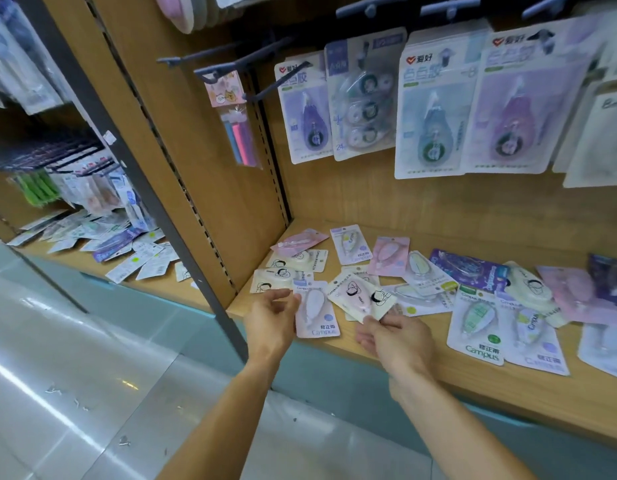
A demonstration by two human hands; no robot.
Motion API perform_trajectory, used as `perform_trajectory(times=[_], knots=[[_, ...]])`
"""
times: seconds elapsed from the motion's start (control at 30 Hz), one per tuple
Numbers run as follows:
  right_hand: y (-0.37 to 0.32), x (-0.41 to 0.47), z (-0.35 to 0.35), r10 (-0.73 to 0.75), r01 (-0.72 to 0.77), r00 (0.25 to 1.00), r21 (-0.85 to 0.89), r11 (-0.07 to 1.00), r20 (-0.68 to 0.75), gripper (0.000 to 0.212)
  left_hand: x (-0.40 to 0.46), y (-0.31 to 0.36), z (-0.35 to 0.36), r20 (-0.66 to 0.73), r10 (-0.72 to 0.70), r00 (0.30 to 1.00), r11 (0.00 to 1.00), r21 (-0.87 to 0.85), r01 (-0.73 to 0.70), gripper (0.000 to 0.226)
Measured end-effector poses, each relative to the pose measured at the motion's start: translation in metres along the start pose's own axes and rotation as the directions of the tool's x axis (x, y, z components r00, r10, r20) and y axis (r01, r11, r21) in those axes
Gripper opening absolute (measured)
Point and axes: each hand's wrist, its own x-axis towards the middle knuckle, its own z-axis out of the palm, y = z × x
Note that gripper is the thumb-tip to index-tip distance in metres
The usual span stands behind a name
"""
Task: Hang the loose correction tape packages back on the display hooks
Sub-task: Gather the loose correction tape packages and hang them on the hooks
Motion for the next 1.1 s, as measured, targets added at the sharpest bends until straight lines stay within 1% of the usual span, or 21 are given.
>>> perform_trajectory(times=[0.07,0.13,0.2,0.23,0.3,0.33,0.4,0.47,0.5,0.53,0.57,0.6,0.63,0.67,0.7,0.73,0.77,0.8,0.93,1.0,1.1], knots=[[-0.004,-0.006,-0.002,0.080,-0.085,0.995,0.114,0.990,0.053,0.015,-0.004,0.001,0.002,0.051,0.068,0.996,0.997,0.038,-0.070,0.034],[-0.006,-0.009,-0.003,0.122,-0.139,0.988,0.189,0.972,0.097,0.014,-0.007,0.001,0.002,0.092,0.142,0.986,0.977,0.146,-0.155,0.039],[-0.008,-0.012,-0.001,0.148,-0.178,0.980,0.256,0.950,0.130,0.013,-0.011,0.002,0.004,0.077,0.213,0.974,0.948,0.225,-0.225,0.039],[-0.009,-0.015,0.000,0.160,-0.200,0.974,0.284,0.938,0.160,0.012,-0.014,0.004,0.005,0.051,0.225,0.973,0.947,0.222,-0.231,0.038],[-0.009,-0.019,0.005,0.159,-0.226,0.961,0.313,0.923,0.226,0.009,-0.024,0.013,0.006,0.021,0.173,0.985,0.975,0.138,-0.175,0.037],[-0.008,-0.021,0.009,0.148,-0.224,0.955,0.297,0.928,0.259,0.009,-0.028,0.018,0.007,0.045,0.116,0.992,0.990,0.078,-0.119,0.040],[-0.004,-0.024,0.013,0.124,-0.197,0.938,0.203,0.959,0.324,0.008,-0.032,0.027,0.011,0.142,-0.019,0.990,1.000,-0.004,0.020,0.048],[0.003,-0.029,0.013,0.135,-0.173,0.914,0.067,0.983,0.383,0.009,-0.031,0.025,0.015,0.205,-0.132,0.970,0.980,-0.122,0.159,0.044],[0.007,-0.031,0.010,0.140,-0.148,0.911,-0.009,0.989,0.388,0.009,-0.032,0.023,0.016,0.221,-0.164,0.961,0.958,-0.195,0.208,0.040],[0.011,-0.030,0.006,0.112,-0.081,0.928,-0.100,0.992,0.355,0.007,-0.031,0.019,0.015,0.224,-0.176,0.958,0.941,-0.247,0.231,0.037],[0.015,-0.026,0.001,0.012,0.054,0.962,-0.236,0.970,0.272,0.006,-0.031,0.016,0.012,0.225,-0.185,0.957,0.926,-0.286,0.246,0.035],[0.019,-0.019,-0.004,-0.177,0.236,0.968,-0.411,0.880,0.177,0.004,-0.030,0.012,0.010,0.225,-0.195,0.955,0.914,-0.312,0.260,0.032],[0.020,-0.013,-0.008,-0.406,0.409,0.904,-0.556,0.724,0.135,0.008,-0.029,0.009,0.007,0.226,-0.209,0.951,0.897,-0.344,0.279,0.029],[0.021,-0.005,-0.011,-0.584,0.549,0.791,-0.637,0.541,0.185,0.022,-0.028,0.004,0.005,0.233,-0.225,0.946,0.882,-0.365,0.299,0.028],[0.020,0.005,-0.012,-0.640,0.639,0.704,-0.667,0.382,0.309,0.043,-0.029,0.002,0.003,0.239,-0.243,0.940,0.866,-0.383,0.321,0.029],[0.020,0.017,-0.011,-0.604,0.693,0.658,-0.676,0.250,0.451,0.064,-0.029,0.001,0.002,0.245,-0.252,0.936,0.860,-0.386,0.333,0.030],[0.016,0.024,-0.009,-0.542,0.719,0.634,-0.679,0.151,0.552,0.079,-0.029,0.000,0.001,0.249,-0.256,0.934,0.861,-0.381,0.337,0.031],[0.015,0.030,-0.009,-0.482,0.723,0.631,-0.686,0.081,0.608,0.087,-0.028,0.000,0.001,0.254,-0.254,0.933,0.865,-0.371,0.337,0.032],[0.017,0.024,-0.025,-0.526,0.691,0.575,-0.716,-0.098,0.627,0.090,-0.024,0.004,-0.001,0.245,-0.253,0.936,0.889,-0.323,0.325,0.035],[0.022,0.014,-0.034,-0.531,0.710,0.551,-0.696,-0.107,0.644,0.084,-0.024,0.007,-0.003,0.250,-0.257,0.934,0.890,-0.315,0.329,0.037],[0.036,0.005,-0.039,-0.664,0.712,0.494,-0.699,-0.060,0.561,0.070,-0.030,0.006,-0.006,0.278,-0.266,0.923,0.871,-0.341,0.354,0.031]])
